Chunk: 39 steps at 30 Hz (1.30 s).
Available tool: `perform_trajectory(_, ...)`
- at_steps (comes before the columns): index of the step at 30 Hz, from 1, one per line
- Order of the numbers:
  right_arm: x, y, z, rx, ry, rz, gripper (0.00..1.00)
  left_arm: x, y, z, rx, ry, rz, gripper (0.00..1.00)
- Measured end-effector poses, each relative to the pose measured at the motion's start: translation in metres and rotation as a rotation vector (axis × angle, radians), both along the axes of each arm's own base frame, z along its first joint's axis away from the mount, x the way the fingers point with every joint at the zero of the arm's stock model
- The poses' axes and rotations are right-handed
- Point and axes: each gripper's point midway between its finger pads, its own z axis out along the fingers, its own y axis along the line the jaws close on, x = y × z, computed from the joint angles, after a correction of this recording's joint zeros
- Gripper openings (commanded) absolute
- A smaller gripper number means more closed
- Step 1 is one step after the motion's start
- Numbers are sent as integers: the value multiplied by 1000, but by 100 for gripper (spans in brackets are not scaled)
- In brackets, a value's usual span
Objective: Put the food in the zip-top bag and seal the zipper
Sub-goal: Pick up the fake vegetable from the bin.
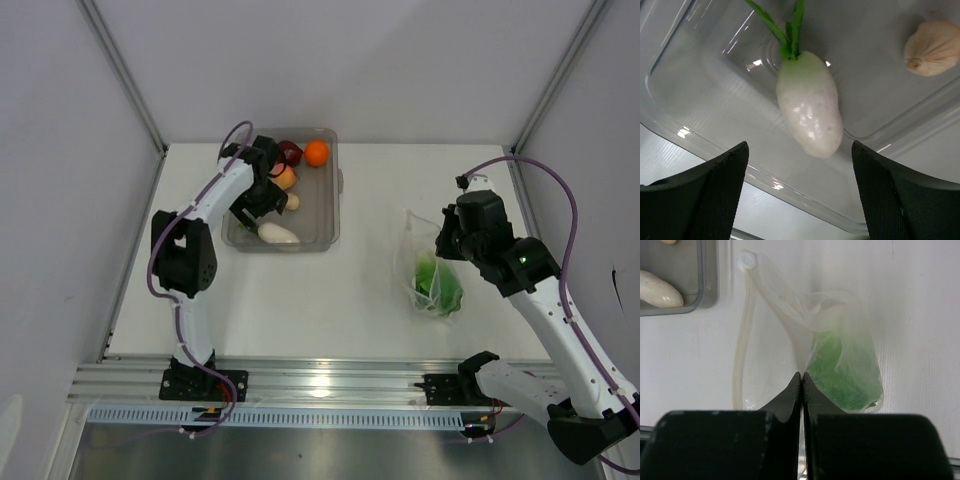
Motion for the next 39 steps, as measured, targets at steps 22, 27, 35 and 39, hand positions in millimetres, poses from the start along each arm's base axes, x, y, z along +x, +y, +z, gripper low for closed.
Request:
perform_trajectory(22,-1,0,1,3,-3,1,0,-8,1,-78,33,132,88,77)
perform_trajectory(27,-2,-1,2,6,-8,2,0,-7,2,-78,38,129,83,65)
perform_trajectory(35,-3,-1,3,8,-13,1,0,1,7,-68,66,86,49,43)
perform_trajectory(39,-4,-1,3,9,-13,1,0,10,6,-38,64,-2,1,46)
